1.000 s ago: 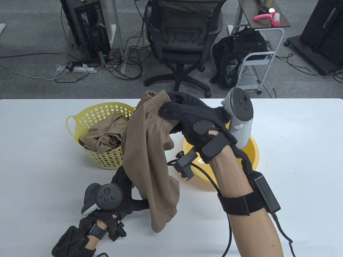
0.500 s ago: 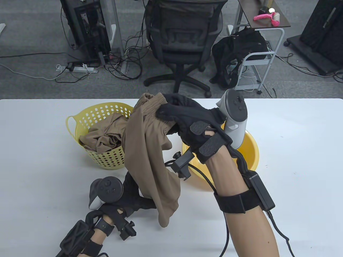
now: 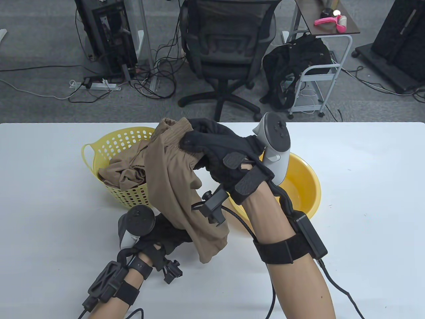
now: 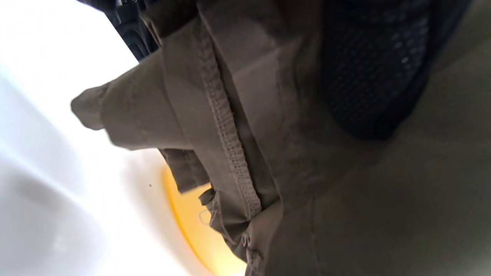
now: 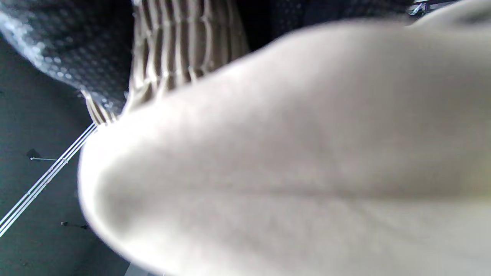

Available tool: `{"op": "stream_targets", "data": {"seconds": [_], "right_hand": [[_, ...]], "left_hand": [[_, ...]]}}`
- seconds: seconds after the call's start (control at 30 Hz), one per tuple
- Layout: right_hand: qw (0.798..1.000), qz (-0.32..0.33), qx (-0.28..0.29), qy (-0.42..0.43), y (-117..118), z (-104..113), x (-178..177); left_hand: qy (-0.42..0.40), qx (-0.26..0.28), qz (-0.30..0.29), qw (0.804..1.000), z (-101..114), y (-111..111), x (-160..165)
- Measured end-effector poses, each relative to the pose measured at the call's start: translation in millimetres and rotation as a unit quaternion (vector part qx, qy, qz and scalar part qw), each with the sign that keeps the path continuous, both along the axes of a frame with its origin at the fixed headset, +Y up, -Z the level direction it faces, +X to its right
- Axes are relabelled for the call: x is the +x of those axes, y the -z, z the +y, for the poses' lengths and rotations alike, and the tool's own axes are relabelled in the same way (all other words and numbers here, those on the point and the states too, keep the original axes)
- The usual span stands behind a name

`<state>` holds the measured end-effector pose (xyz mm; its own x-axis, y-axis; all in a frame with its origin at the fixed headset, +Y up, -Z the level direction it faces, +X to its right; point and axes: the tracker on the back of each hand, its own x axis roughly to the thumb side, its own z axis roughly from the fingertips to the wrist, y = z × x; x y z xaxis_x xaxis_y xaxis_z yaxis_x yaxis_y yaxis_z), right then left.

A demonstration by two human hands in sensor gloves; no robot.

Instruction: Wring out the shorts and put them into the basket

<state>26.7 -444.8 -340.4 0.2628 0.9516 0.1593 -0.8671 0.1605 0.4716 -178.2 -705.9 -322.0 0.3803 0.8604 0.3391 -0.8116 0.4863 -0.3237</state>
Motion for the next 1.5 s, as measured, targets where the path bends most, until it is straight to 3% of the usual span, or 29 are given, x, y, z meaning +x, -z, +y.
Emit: {"op": "stream_targets", "data": {"seconds": [0.23, 0.4, 0.6, 0.83, 1.13, 1.3, 1.5], "right_hand": [[1.000, -0.006, 0.003, 0.007, -2, 1, 7], [1.000, -0.024, 0.009, -0.004, -4, 4, 21], [0.998, -0.056, 0.011, -0.023, -3, 2, 41], [0.985, -0.142, 0.037, -0.089, -2, 4, 74], [0.926, -0.282, 0.094, -0.231, -9, -5, 109], [0.896, -0.316, 0.120, -0.288, -11, -17, 116], [0.844, -0.340, 0.178, -0.374, -18, -29, 114]], "left_hand": [[-0.021, 0.014, 0.015, 1.000, 3, 2, 7], [0.017, 0.023, -0.008, 1.000, 6, -1, 4], [0.083, 0.034, 0.015, 0.996, 11, -3, -7], [0.157, 0.031, 0.028, 0.987, 16, -3, -21], [0.273, 0.008, 0.018, 0.962, 33, -1, -38], [0.312, 0.004, 0.014, 0.950, 45, 0, -44], [0.317, 0.006, 0.012, 0.948, 66, 2, -52]]}}
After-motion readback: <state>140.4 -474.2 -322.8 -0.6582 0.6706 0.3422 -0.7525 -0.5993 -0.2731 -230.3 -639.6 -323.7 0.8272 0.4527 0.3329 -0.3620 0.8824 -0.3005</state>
